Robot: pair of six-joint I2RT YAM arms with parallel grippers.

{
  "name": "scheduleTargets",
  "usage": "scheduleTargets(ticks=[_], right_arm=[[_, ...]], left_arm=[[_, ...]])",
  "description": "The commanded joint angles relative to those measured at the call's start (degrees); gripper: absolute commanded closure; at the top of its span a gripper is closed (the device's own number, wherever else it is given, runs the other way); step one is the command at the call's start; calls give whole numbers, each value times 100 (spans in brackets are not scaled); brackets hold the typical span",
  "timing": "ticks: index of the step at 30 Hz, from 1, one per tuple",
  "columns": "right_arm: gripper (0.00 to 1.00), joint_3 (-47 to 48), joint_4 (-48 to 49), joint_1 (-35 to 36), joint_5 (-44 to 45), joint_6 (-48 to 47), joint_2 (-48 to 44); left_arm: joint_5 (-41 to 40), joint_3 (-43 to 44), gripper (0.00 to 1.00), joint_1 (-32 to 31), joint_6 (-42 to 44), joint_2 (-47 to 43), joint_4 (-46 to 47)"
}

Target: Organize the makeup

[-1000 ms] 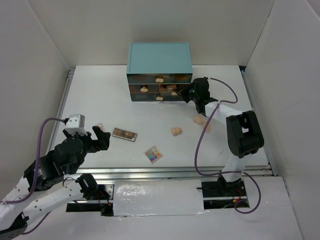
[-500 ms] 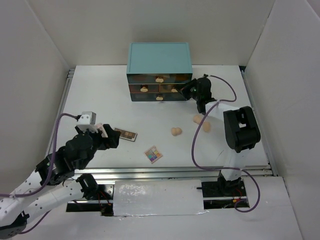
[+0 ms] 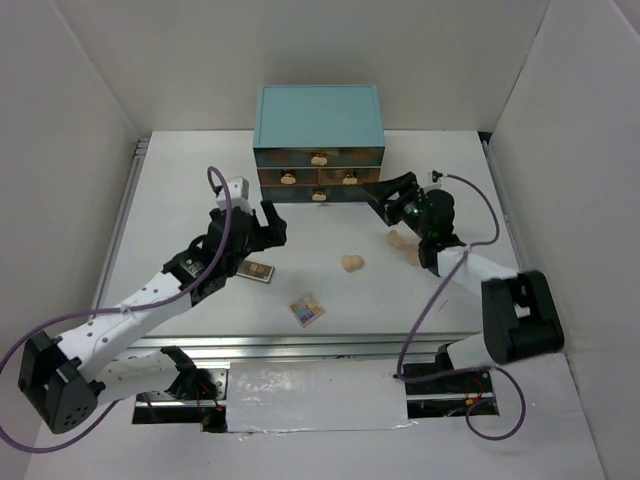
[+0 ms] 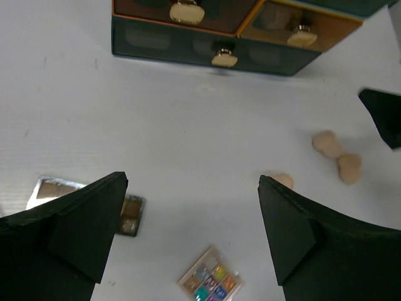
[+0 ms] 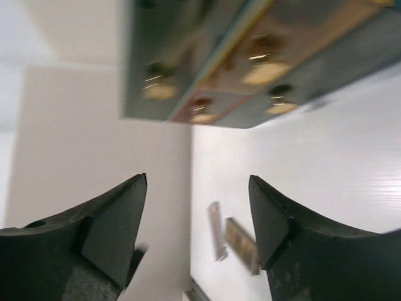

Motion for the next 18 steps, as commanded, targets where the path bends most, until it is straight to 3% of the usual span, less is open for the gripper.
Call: scheduleTargets(ticks=[1, 3, 7, 8, 10, 11, 14, 18], right_arm=[[24, -441, 763, 16, -486, -46, -1469], [22, -1114, 641, -11, -627, -29, -2183], [14, -2242, 80, -11, -891, -142, -4388], [12, -2592, -218, -2, -813, -221, -5324], [3, -2727, -614, -28, -445, -562, -6155], [1, -2562, -1469, -46, -278, -861, -6777], [0, -1650, -3002, -46, -21, -2002, -7178], [0, -1093, -3464, -55, -389, -2393, -7012]], left_arm=[[1098, 30, 1, 683, -547, 496, 1641], [1624, -102, 1, 1017, -759, 796, 2509], [2355, -401, 1, 1475, -961, 1771, 4110], [2470, -410, 1, 1624, -1014, 1939, 4340], [2603, -296, 1, 1713, -1006, 2448, 4728], [2620, -270, 1, 1809, -1006, 2598, 4868], [2936, -51, 4, 2037, -1032, 3205, 5536], [3051, 319, 5, 2161, -909, 3847, 5801]])
